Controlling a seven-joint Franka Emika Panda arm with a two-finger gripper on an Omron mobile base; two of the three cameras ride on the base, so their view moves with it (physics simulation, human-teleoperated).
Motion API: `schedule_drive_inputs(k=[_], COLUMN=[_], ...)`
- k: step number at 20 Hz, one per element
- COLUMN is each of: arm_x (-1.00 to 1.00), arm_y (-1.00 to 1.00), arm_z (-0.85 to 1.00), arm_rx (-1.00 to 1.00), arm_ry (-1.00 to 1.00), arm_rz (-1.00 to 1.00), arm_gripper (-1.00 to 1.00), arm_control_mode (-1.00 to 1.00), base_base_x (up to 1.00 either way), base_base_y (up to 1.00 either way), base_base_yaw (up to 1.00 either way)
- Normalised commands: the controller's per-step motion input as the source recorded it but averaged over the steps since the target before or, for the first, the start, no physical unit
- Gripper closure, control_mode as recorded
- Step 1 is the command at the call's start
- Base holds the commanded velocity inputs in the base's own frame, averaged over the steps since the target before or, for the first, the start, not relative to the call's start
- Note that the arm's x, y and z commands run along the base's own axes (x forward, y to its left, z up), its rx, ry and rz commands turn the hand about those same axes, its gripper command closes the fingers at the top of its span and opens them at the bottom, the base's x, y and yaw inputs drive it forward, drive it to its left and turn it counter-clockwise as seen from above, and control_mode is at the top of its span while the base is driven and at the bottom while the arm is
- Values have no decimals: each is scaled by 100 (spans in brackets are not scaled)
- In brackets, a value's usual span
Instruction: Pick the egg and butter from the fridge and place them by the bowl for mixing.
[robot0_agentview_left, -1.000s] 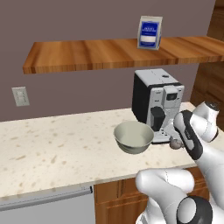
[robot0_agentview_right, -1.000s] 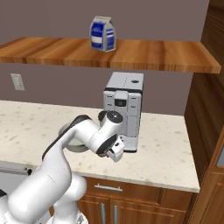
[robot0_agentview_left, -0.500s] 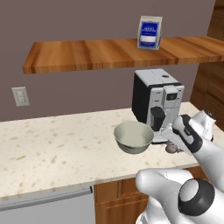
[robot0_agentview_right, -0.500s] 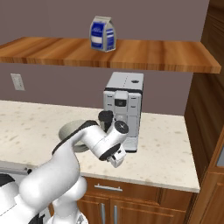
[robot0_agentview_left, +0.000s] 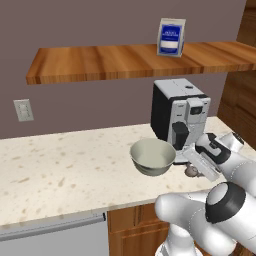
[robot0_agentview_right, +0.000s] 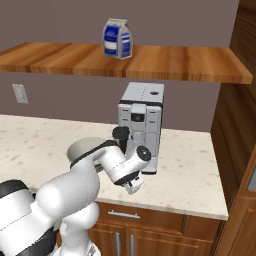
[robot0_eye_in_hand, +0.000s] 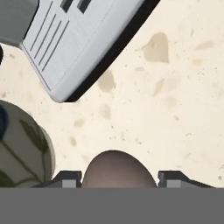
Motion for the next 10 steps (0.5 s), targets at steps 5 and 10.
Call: schedule_drive_inputs(k=[5,10], arm_x=[14,13], arm_y=[14,15], arm_z=[-12,-6], arm_rx=[5,1], arm_ry=[-1,-6], arm_rz=[-6,-7], arm_gripper=[100,100], arm_control_mode=[-100,-100], base_base_x=[0,0], base_base_y=[0,0], base_base_yaw=[0,0])
